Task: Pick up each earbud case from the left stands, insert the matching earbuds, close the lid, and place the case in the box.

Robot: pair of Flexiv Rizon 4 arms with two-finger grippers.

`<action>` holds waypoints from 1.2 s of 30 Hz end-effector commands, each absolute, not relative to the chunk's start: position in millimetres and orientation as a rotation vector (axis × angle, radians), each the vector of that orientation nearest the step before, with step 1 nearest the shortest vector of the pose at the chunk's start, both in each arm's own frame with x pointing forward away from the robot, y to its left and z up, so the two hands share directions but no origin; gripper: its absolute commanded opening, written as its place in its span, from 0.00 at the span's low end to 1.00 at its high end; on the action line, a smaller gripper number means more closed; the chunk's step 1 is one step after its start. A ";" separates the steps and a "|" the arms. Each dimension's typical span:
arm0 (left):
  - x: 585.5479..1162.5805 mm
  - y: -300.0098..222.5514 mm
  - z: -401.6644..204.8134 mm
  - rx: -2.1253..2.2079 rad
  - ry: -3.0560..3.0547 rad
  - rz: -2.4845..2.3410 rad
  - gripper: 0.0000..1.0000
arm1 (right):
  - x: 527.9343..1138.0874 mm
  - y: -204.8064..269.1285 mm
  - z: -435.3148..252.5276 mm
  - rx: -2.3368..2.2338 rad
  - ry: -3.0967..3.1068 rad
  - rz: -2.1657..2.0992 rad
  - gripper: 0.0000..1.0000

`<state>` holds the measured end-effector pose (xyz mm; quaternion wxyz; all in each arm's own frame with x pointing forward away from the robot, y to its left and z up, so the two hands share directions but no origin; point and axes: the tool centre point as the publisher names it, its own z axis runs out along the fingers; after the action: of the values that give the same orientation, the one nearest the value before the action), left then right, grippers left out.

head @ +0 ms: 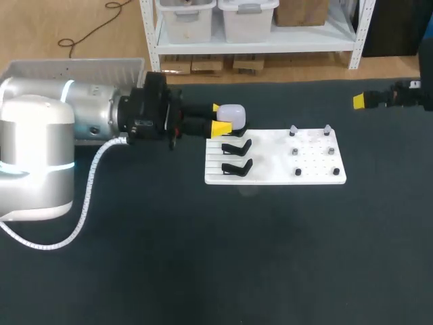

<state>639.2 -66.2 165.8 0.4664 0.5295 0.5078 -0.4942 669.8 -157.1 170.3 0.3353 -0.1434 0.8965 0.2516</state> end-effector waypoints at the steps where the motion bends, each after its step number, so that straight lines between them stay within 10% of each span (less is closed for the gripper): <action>1: 638.2 -69.8 163.4 1.298 1.244 -1.213 0.00 | 648.5 -147.7 183.8 -0.408 2.347 0.656 1.00; 36: 625.6 -79.2 153.8 1.313 1.221 -1.246 0.00 | 600.4 -23.2 186.3 -0.657 2.449 0.766 1.00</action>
<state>625.4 -78.7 155.0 0.4593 0.5343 0.4970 -0.5065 593.0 -30.5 187.4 0.2531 -0.2333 0.8997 0.2686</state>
